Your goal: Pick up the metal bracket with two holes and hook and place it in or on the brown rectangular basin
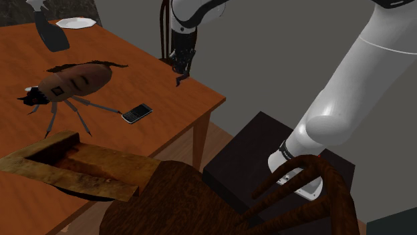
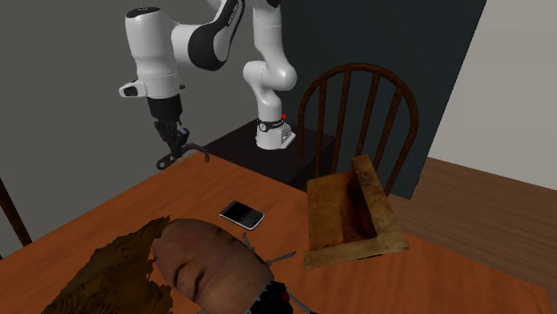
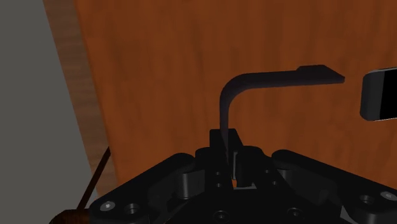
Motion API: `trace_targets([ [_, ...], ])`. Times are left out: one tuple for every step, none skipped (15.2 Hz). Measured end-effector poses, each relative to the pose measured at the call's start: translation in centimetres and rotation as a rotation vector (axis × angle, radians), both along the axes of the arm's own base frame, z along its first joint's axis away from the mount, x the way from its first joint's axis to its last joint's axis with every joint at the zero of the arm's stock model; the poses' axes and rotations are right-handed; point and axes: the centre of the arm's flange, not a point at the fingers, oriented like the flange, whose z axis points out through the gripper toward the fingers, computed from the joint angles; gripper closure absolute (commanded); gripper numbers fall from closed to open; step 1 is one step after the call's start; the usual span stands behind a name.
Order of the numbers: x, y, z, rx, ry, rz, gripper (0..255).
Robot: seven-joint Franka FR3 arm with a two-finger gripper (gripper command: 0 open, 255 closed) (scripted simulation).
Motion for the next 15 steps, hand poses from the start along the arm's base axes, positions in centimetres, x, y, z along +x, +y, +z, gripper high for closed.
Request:
trace_targets([
  [-0.1, 0.0, 0.4, 0.000, 0.000, 0.000, 255],
  [0.0, -0.1, 1.0, 0.000, 0.000, 0.000, 255],
  [0.0, 0.0, 1.5, 0.000, 0.000, 0.000, 255],
  [0.0, 0.0, 2.1, 0.000, 0.000, 0.000, 255],
  [-0.1, 0.0, 2.6, 0.000, 0.000, 0.000, 255],
  [0.0, -0.1, 3.2, 0.000, 0.000, 0.000, 255],
  [0.0, 0.0, 3.7, 0.000, 0.000, 0.000, 255],
  [0.1, 0.1, 4.3, 0.000, 0.000, 0.000, 255],
  [0.1, 0.1, 4.8, 0.000, 0.000, 0.000, 255],
  [0.0, 0.1, 5.4, 0.000, 0.000, 0.000, 255],
  [0.0, 0.1, 5.9, 0.000, 0.000, 0.000, 255],
  [0.0, 0.1, 6.3, 0.000, 0.000, 0.000, 255],
  [-0.1, 0.1, 6.9, 0.000, 0.000, 0.000, 255],
  [0.0, 0.1, 7.4, 0.000, 0.000, 0.000, 255],
  [0.0, 0.0, 7.7, 0.000, 0.000, 0.000, 255],
])
